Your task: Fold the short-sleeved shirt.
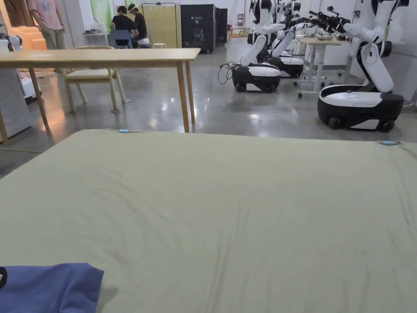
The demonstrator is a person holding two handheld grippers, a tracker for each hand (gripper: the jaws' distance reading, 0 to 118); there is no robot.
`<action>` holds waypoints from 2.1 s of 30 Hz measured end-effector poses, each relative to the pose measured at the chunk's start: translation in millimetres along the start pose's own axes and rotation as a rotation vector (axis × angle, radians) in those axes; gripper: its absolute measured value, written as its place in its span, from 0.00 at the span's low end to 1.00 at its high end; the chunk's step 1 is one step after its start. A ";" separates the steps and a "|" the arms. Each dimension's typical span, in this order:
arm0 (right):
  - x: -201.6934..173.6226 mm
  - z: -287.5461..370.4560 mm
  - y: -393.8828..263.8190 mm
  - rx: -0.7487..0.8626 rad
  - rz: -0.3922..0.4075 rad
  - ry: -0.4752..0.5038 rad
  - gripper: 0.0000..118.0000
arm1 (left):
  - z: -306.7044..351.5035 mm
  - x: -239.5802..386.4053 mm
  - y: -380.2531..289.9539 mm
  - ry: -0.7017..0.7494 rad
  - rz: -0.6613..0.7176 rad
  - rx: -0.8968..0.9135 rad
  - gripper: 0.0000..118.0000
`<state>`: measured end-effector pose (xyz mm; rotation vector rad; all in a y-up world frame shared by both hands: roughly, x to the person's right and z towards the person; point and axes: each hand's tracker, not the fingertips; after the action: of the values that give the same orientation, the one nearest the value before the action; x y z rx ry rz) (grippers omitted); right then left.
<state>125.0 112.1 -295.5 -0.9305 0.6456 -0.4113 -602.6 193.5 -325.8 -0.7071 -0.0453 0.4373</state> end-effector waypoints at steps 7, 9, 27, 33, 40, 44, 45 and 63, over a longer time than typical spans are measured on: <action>-1.7 39.8 -3.4 0.084 0.019 0.027 0.01 | 61.8 121.5 -24.9 0.171 -0.279 0.304 0.07; -2.1 60.0 -2.8 0.128 0.037 0.018 0.01 | 72.2 176.5 -43.6 0.113 -0.287 0.359 0.03; -51.9 212.4 209.4 0.763 0.478 -0.484 0.01 | -8.3 548.4 -35.3 -0.072 -0.522 0.633 0.00; -36.8 193.5 279.8 0.824 0.522 -0.558 0.01 | -57.9 582.0 0.4 -0.031 -0.450 0.707 0.00; -26.9 180.5 320.7 0.871 0.465 -0.578 0.01 | -85.5 595.5 38.8 0.054 -0.443 0.689 0.00; -25.1 165.0 331.9 0.844 0.475 -0.580 0.01 | -89.8 593.0 44.4 0.073 -0.452 0.716 0.00; -24.6 159.9 332.6 0.840 0.483 -0.594 0.01 | -92.3 592.9 46.4 0.078 -0.443 0.703 0.00; -20.9 147.8 332.4 0.837 0.501 -0.555 1.00 | -106.0 576.8 60.8 0.116 -0.421 0.688 1.00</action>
<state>226.1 393.8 -503.3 -0.0450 0.1352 0.0529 -81.4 401.7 -506.4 -0.0334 0.0644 -0.0089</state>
